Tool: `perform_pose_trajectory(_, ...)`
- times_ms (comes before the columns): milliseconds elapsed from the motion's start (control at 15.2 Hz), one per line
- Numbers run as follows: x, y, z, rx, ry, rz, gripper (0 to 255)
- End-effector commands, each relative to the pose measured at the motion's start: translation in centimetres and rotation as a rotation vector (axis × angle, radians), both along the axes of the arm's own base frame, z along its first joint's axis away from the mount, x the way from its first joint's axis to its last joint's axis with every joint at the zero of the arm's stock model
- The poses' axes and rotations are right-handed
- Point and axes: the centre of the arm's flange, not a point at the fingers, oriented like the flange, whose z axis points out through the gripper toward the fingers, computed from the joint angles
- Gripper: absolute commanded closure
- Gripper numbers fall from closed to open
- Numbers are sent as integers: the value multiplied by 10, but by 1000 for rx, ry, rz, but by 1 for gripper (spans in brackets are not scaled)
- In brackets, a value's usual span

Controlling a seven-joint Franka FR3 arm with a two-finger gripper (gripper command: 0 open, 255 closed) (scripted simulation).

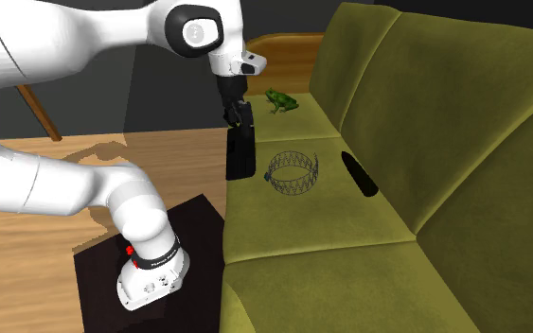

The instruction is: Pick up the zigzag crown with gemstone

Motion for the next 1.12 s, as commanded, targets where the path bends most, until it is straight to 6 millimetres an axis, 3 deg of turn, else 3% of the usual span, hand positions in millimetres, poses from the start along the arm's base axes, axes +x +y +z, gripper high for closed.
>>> perform_pose_trajectory(0, 0, 0, 0, 0, 0, 0, 0)
perform_pose_trajectory(858, 142, -9, -109, -96, 73, 4, 0)
perform_pose_trajectory(1056, 150, -10, -125, -101, 77, 4, 0)
